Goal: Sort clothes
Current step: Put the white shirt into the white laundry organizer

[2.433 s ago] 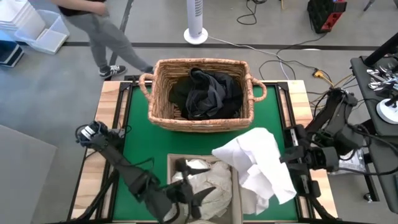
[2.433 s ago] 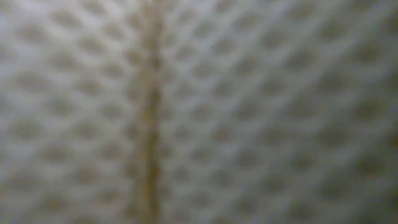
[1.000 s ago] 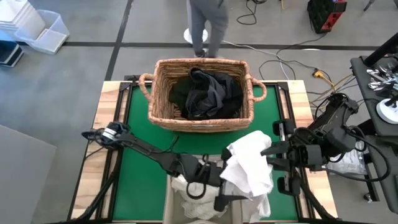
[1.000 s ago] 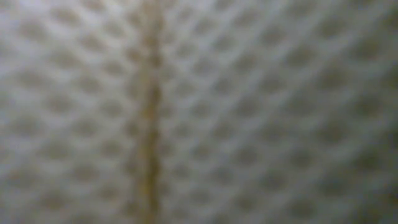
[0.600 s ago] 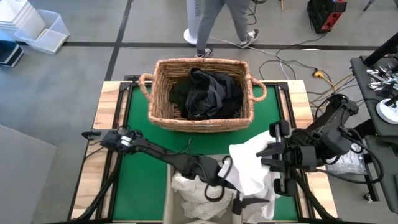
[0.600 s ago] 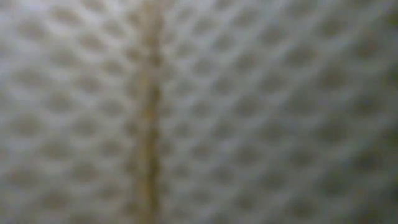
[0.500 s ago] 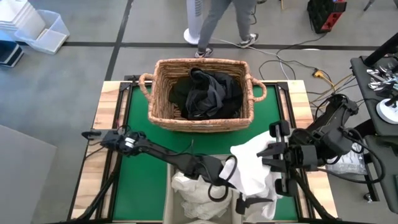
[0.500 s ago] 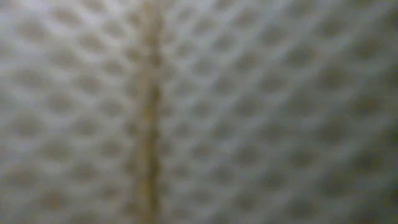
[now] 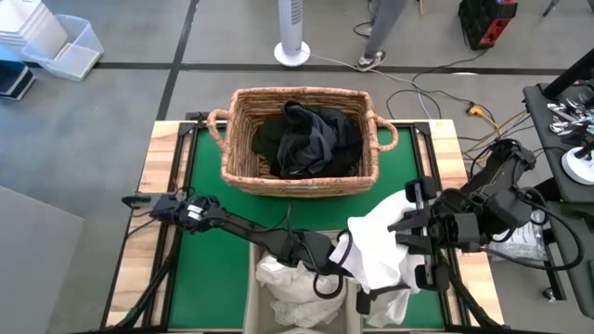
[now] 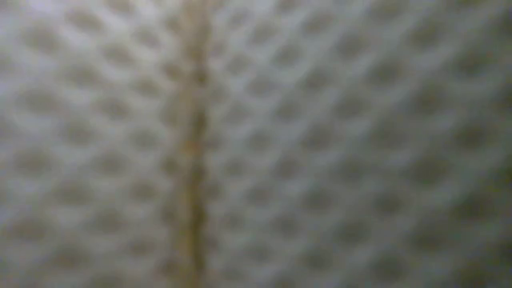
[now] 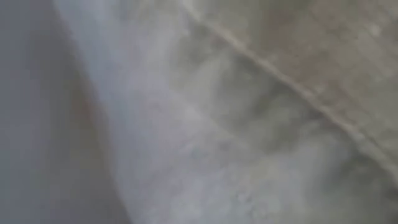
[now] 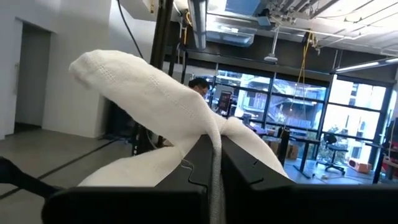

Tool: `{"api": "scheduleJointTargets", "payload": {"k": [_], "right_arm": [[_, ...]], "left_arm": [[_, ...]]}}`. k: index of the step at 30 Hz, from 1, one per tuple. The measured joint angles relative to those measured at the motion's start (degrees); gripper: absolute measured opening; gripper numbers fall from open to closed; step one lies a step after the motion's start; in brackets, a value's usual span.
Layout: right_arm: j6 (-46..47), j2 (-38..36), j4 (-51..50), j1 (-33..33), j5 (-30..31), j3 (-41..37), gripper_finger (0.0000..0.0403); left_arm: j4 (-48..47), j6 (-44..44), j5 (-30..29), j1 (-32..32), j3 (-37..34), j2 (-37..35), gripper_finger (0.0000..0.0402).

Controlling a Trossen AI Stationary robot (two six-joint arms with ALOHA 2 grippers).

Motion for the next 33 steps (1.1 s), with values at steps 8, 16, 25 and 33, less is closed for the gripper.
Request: {"api": "scheduleJointTargets", "payload": {"k": [8, 16, 25, 33], "right_arm": [[-1.85, -0.08, -0.41, 0.02, 6.94, 0.20, 0.0030], [-2.40, -1.55, -1.37, 0.22, 13.95, 0.22, 0.0114], [-5.09, -5.98, -9.31, 3.57, 36.37, 0.24, 0.0206], [-5.58, -7.67, -10.48, 6.27, 43.80, 0.13, 0.0223]], "left_arm": [[-0.63, 0.17, -0.87, -0.04, -0.28, -0.11, 0.0174], [-5.73, 0.48, -1.32, -0.68, -0.35, -0.11, 0.0013], [-11.24, 6.60, -13.22, -5.27, -0.42, -1.47, 0.0007], [-16.91, 7.26, -13.39, -8.67, -0.39, -5.62, 0.0007]]}}
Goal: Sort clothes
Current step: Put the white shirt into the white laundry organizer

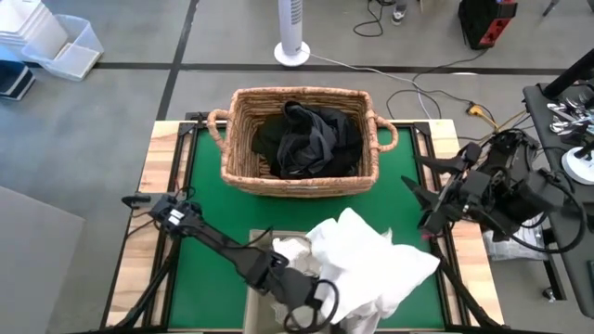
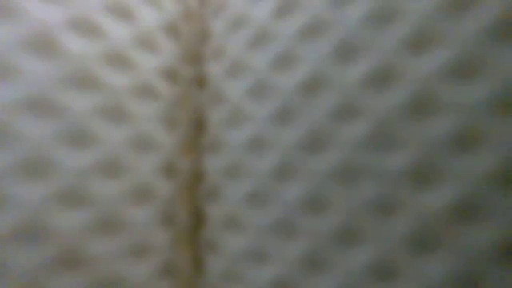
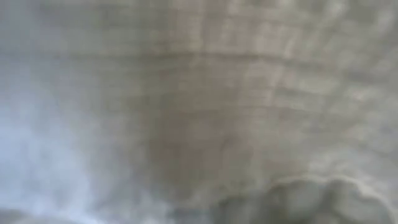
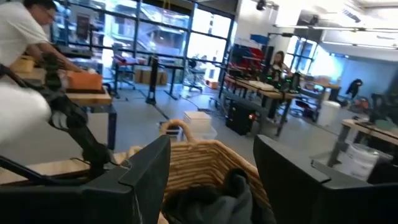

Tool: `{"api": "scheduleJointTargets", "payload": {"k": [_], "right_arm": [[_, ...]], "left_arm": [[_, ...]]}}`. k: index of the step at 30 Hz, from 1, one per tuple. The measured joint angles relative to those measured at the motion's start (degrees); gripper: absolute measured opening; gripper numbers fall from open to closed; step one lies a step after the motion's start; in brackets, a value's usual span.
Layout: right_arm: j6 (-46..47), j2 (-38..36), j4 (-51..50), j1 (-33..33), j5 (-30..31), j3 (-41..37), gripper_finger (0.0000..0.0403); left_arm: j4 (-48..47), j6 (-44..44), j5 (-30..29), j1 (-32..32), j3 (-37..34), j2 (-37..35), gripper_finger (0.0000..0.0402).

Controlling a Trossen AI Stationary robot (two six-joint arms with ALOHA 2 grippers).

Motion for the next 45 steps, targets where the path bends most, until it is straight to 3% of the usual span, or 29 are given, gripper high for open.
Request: {"api": "scheduleJointTargets", "payload": {"k": [7, 14, 25, 32, 41, 45], "right_arm": [[-1.94, 0.57, -0.35, 1.57, 5.78, -0.75, 0.0213], [-1.95, 0.57, -0.92, 1.88, 6.25, -1.25, 0.0201], [-2.86, 0.52, -2.69, 1.86, 7.85, -1.27, 0.0181], [-2.84, 0.52, -4.24, 1.86, 8.69, -1.44, 0.0158], [-2.84, 0.52, -6.22, 1.86, 8.68, -1.65, 0.0122], [-2.86, 0.52, -6.48, 1.86, 8.68, -1.95, 0.0104]], "left_arm": [[-6.50, -0.52, -0.13, -2.55, 0.00, -5.19, 0.0006], [-11.89, -2.12, -0.19, -4.54, 0.09, -10.67, 0.0005], [-21.91, -2.03, -17.24, -7.28, 0.10, -20.22, 0.0005], [-25.63, -1.01, -32.13, -9.88, 0.11, -25.03, 0.0004], [-25.49, 2.14, -34.82, -11.80, 2.92, -27.67, 0.0004], [-24.63, 6.07, -41.26, -12.24, 2.78, -29.33, 0.0004]]}}
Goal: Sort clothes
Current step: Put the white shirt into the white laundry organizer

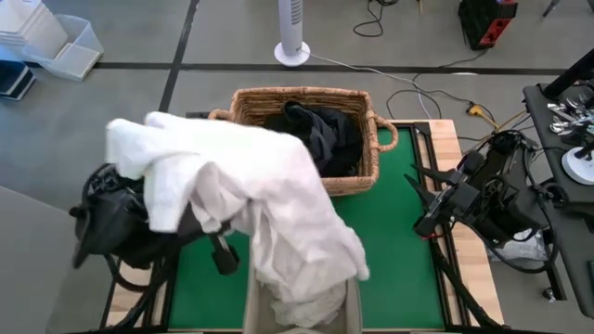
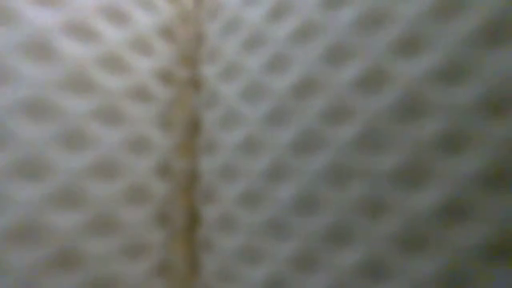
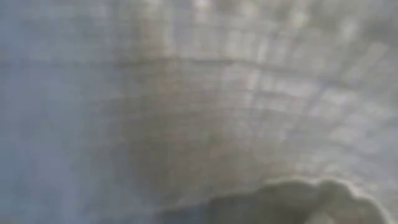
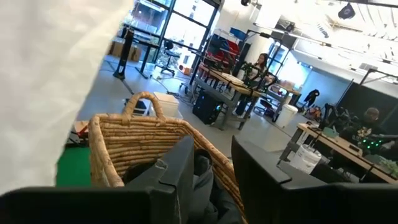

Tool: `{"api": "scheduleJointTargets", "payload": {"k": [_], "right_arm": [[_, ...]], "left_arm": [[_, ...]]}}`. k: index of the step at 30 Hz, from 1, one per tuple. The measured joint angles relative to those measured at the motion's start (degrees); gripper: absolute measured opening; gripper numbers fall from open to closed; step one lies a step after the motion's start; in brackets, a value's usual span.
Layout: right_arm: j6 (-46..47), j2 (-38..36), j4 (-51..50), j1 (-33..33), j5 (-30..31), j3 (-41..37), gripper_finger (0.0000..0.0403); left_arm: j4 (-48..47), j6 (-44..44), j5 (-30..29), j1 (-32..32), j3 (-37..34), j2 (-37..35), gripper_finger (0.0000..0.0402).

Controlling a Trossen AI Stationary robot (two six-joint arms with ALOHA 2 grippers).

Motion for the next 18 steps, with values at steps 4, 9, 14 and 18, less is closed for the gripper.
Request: {"api": "scheduleJointTargets", "payload": {"k": [4, 9, 14, 18], "right_arm": [[0.01, -0.02, -1.20, 0.00, 0.00, -0.31, 0.0085], [-0.04, -0.12, -1.37, 0.00, 0.00, -0.84, 0.0062], [0.03, -0.23, -2.37, 0.00, -0.02, -1.39, 0.0047], [0.79, -0.55, -2.42, -0.02, 0.00, -1.94, 0.0043]], "left_arm": [[-1.13, 1.57, -6.84, -0.83, 0.16, -1.30, 0.0004], [-1.43, 2.52, -11.58, -2.88, 0.11, -1.53, 0.0004], [-1.19, 2.44, -13.31, -5.28, 0.13, -1.61, 0.0004], [1.49, 6.20, -18.41, -8.47, 0.11, -1.51, 0.0004]]}}
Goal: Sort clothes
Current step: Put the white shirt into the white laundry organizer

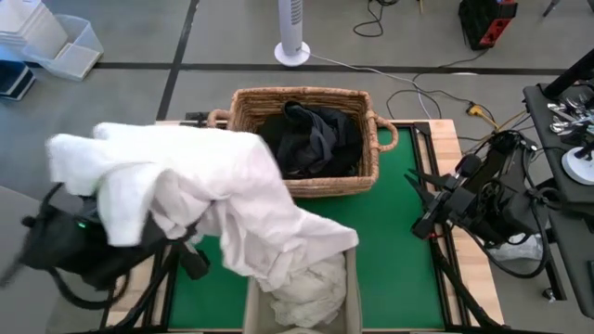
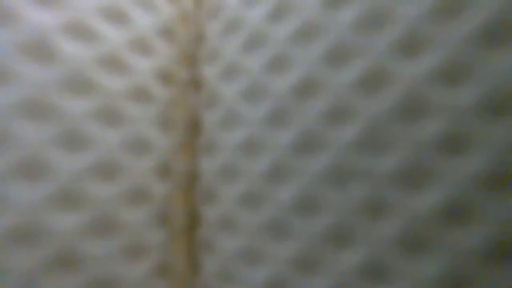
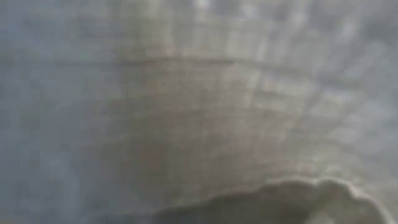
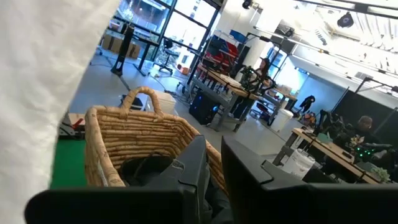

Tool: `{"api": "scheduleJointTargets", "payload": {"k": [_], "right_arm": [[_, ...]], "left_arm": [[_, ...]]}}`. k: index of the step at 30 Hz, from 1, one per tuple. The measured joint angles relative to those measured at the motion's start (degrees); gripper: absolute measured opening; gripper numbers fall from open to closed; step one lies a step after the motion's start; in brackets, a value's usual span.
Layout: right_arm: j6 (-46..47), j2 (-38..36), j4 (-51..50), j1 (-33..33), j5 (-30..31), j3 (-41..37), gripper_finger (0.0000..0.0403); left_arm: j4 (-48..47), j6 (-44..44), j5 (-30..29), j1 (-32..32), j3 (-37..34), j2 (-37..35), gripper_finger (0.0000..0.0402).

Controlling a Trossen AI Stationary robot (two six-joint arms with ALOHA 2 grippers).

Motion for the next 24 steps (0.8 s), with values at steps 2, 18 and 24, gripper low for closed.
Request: {"api": "scheduleJointTargets", "payload": {"k": [2, 18, 24], "right_arm": [[0.15, -0.23, -0.02, 0.00, -0.02, -0.18, 0.0045], [1.33, -1.31, -0.02, 0.00, -0.02, -0.65, 0.0044], [1.83, -1.42, -0.01, 0.00, -0.02, -0.65, 0.0044]], "left_arm": [[4.57, 5.16, -3.75, -1.29, 0.00, -0.04, 0.0004], [17.64, 19.57, -3.42, -6.86, 0.02, -2.89, 0.0004], [19.03, 19.56, -0.68, -8.69, 0.02, -6.03, 0.0004]]}}
